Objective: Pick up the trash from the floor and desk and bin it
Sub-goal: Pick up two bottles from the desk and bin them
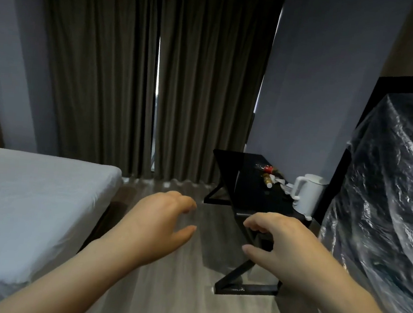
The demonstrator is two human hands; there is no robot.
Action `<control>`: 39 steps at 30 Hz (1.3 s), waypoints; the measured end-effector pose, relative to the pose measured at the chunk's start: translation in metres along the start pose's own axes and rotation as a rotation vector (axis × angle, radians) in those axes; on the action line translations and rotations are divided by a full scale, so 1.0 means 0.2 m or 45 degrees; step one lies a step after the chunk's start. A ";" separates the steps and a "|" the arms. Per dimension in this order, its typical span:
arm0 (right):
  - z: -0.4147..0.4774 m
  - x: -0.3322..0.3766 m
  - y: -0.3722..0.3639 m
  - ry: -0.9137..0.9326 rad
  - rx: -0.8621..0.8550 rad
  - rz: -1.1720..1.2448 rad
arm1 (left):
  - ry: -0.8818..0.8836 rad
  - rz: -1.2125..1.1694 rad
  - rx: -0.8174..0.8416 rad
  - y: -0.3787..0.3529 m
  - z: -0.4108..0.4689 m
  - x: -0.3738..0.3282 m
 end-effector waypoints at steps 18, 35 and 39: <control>1.21 -0.17 -0.35 -0.163 0.032 -0.007 | -0.083 -0.036 0.061 -0.44 0.98 0.88; 2.42 -0.51 -0.68 -0.441 0.126 -0.019 | -0.214 -0.172 0.180 -1.02 2.08 1.68; 2.70 -0.49 -0.75 -0.529 0.102 0.034 | -0.301 -0.197 0.180 -1.10 2.34 1.95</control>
Point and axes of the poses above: each hand's wrist, its own z-axis towards the middle knuckle, its own y-axis out of the back of the hand, x = y × z, the point moved 1 cm from there along z, towards the middle knuckle, and after that the axes turned 8 degrees about -y, right-handed, at the moved point
